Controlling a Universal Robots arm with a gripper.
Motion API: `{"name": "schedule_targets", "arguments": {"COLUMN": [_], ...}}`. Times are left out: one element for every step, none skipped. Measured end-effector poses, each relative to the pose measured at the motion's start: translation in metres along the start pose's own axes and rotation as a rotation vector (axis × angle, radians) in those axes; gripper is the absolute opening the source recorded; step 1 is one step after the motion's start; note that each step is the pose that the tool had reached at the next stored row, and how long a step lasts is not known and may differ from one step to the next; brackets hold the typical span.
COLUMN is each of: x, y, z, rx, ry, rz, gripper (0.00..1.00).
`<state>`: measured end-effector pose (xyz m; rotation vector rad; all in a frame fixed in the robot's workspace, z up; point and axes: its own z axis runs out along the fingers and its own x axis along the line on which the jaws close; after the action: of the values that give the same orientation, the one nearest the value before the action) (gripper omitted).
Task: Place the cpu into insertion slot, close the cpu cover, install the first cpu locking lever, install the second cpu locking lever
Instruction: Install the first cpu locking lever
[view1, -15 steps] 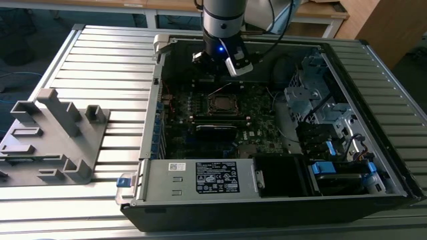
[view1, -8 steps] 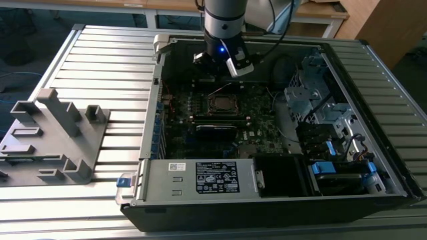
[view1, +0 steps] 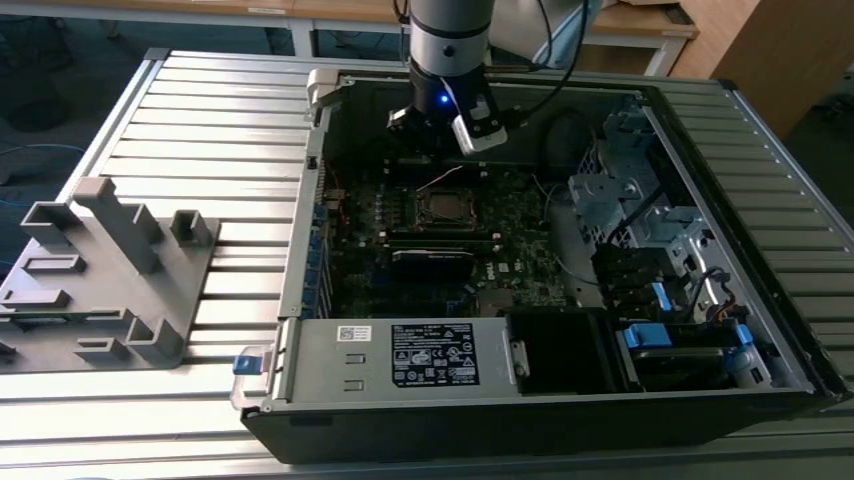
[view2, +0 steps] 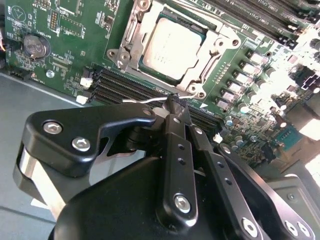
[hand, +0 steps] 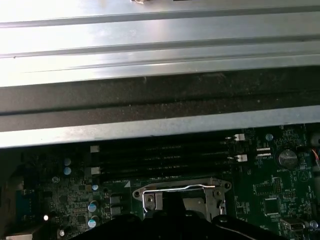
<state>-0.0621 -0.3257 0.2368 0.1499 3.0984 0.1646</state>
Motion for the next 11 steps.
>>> {"name": "schedule_targets", "arguments": {"x": [0.0000, 0.0001, 0.0001, 0.0000, -0.0003, -0.0006, -0.0007, -0.0007, -0.0007, -0.0007, -0.0008], "y": [0.0000, 0.0000, 0.0001, 0.0001, 0.0002, 0.0003, 0.0006, 0.0009, 0.0011, 0.0012, 0.0013], "z": [0.0001, 0.0002, 0.0004, 0.0008, 0.0011, 0.0014, 0.0018, 0.0022, 0.0024, 0.0027, 0.0027], "rx": [-0.0001, -0.0018, -0.0047, -0.0065, -0.0076, -0.0085, -0.0103, -0.0134, -0.0176, -0.0217, -0.0224], "ry": [0.0000, 0.0002, 0.0004, 0.0004, 0.0006, 0.0007, 0.0009, 0.0012, 0.0017, 0.0019, 0.0018], "rz": [0.000, 0.000, 0.000, 0.001, 0.001, 0.001, 0.002, 0.002, 0.002, 0.002, 0.002], "gripper": [0.11, 0.11, 0.11, 0.11, 0.11, 0.11, 0.11, 0.11, 0.11, 0.11, 0.11]}}
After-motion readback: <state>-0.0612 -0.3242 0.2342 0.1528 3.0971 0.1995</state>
